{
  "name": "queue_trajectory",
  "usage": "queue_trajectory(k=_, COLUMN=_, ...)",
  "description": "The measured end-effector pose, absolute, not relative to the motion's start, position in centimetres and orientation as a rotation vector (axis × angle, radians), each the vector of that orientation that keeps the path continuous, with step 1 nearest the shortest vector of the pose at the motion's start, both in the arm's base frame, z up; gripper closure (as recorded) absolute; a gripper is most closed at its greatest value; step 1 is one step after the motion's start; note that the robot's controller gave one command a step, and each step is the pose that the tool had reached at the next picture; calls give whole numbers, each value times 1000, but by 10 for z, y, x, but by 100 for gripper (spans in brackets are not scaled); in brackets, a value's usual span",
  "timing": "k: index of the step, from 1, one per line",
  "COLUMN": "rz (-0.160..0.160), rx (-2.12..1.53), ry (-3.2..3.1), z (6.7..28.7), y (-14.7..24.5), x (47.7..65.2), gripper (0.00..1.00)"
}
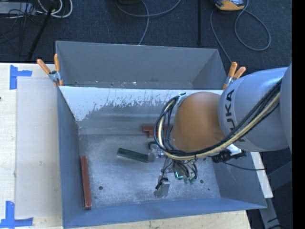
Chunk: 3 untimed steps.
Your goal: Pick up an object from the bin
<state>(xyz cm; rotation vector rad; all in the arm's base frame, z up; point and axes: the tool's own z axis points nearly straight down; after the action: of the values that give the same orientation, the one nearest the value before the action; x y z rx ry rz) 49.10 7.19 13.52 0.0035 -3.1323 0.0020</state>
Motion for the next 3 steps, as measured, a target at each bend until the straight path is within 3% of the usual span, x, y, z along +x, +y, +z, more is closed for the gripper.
queue_trajectory(k=1, rz=1, rx=-310, ry=-3125, z=87, y=104, x=548, gripper=0)
queue_trajectory(k=2, rz=0, rx=-313, ry=-3125, z=88, y=103, x=548, gripper=100)
queue_trajectory(k=3, rz=2, rx=305, ry=-3133, z=144, y=78, x=616, gripper=100)
